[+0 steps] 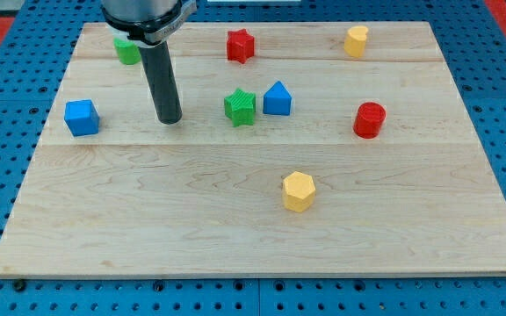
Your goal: Move the green star and triangle parallel to each other
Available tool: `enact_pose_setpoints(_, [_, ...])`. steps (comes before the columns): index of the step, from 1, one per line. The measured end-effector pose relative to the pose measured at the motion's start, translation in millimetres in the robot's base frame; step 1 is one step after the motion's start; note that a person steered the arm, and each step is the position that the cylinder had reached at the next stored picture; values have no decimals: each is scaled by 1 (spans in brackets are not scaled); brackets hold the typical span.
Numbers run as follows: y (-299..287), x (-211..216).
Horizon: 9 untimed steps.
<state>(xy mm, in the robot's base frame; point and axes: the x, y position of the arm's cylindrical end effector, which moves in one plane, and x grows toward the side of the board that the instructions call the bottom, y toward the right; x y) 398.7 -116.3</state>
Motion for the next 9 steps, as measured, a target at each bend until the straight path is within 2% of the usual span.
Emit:
enact_pose_setpoints(2, [-4, 0])
enact_pose_setpoints(4, [43, 29])
enact_pose_setpoints(6, [150, -11])
enact_pose_setpoints(9, [112, -48])
